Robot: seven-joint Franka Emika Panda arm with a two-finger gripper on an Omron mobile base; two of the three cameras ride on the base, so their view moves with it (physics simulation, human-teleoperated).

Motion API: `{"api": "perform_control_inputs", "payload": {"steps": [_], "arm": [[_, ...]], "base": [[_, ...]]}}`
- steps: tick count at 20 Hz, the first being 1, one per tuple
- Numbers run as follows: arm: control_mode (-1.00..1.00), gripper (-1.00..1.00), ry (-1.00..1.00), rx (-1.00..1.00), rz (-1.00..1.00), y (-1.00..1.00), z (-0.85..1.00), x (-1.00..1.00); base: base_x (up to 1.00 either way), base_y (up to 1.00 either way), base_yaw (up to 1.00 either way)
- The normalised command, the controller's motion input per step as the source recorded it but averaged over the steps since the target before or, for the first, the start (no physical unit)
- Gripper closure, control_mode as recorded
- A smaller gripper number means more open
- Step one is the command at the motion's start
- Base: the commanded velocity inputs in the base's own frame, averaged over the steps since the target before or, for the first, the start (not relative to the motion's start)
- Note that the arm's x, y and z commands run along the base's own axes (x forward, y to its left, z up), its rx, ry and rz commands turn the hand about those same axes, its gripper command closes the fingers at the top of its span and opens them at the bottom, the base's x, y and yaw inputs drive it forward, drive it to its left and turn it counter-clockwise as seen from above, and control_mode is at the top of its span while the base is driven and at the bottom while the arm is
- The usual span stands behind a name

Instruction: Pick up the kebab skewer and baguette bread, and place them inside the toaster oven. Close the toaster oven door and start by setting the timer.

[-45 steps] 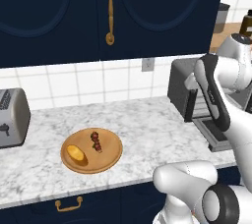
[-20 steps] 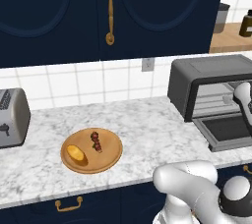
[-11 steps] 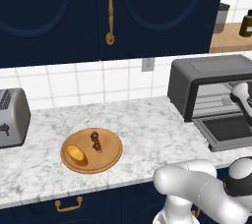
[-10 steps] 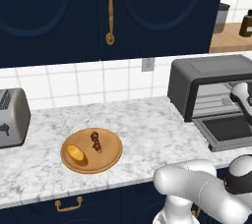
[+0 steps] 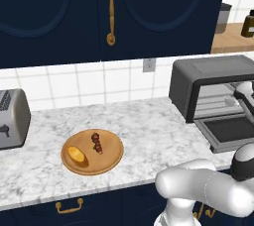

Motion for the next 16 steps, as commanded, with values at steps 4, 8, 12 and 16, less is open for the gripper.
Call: {"api": "perform_control_inputs", "payload": {"steps": [4,8,12,16], "arm": [[-1.00,-1.00,-0.26,0.00,-0.02,0.00,0.13,0.02],[-1.00,-1.00,-0.05,0.02,-0.01,0.00,0.35,0.19],[-1.00,-1.00,-0.09,0.00,0.00,0.00,0.12,0.11],[-1.00,-1.00,0.00,0.00,0.00,0.00,-0.05,0.13]], "base": [[0.00,0.00,0.00],[0.00,0.00,0.00],[0.00,0.00,0.00],[0.00,0.00,0.00]]}}
